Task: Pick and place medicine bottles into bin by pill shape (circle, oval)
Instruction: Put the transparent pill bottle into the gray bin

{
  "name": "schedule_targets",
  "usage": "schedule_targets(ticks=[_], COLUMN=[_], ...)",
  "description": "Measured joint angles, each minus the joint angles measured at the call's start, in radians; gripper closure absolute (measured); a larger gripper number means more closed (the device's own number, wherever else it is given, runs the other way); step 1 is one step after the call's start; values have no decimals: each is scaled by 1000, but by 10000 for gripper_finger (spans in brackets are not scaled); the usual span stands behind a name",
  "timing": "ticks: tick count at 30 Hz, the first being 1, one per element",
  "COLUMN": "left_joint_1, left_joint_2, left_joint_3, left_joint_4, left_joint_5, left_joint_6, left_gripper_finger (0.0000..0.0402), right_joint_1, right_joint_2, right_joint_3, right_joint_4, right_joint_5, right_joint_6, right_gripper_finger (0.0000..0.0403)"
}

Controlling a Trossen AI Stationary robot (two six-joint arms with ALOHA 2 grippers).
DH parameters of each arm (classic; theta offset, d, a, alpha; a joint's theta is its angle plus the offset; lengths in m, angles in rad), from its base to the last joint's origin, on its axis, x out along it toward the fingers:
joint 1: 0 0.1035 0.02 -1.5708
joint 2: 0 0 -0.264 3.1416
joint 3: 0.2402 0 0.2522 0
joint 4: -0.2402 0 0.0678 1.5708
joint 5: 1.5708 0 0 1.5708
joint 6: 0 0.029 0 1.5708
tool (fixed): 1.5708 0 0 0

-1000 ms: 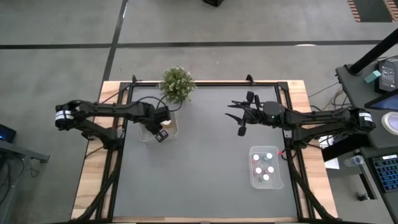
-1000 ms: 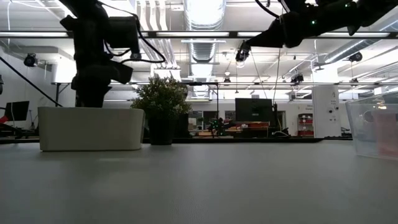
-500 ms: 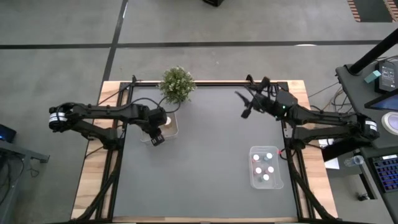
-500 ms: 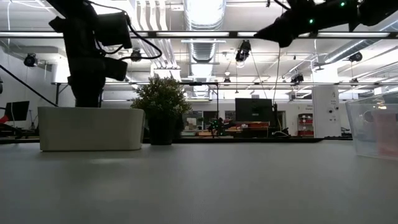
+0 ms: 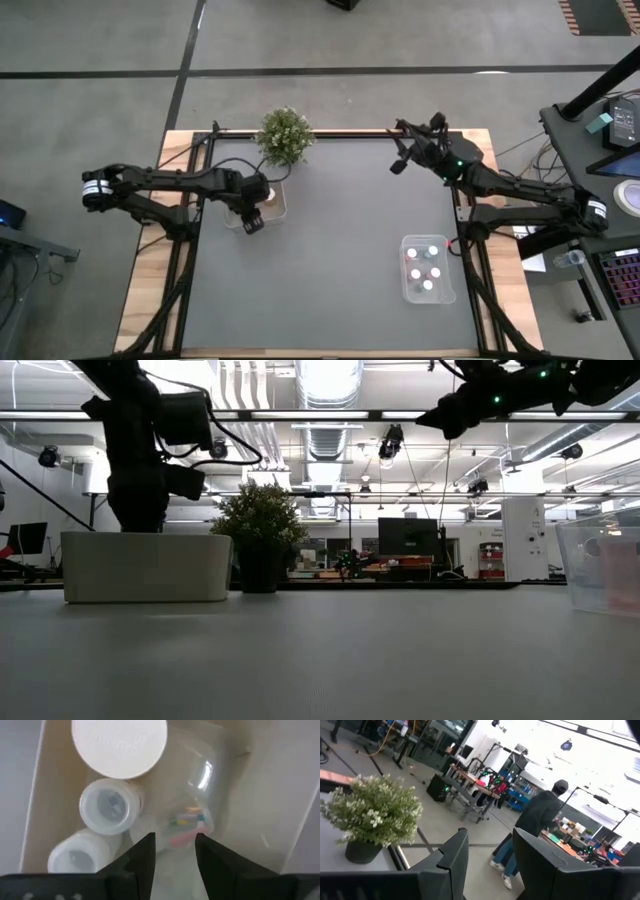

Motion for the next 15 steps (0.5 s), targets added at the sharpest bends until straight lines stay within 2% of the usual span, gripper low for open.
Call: schedule_targets(ticks=[8, 15], left_joint_1=[5, 5], left_joint_2=[-10, 13], left_joint_3=[18, 18], left_joint_4=[-35, -35], left_joint_5=[-1, 3], left_joint_6=[321, 506], left_gripper_finger=[281, 281], right_joint_1=[1, 0], right_joint_2=[-14, -15], right_joint_3=[0, 0], right_joint_4=[-57, -82], right_joint_5=[7, 30], right_joint_6=[-3, -5], right_gripper_finger=[259, 259])
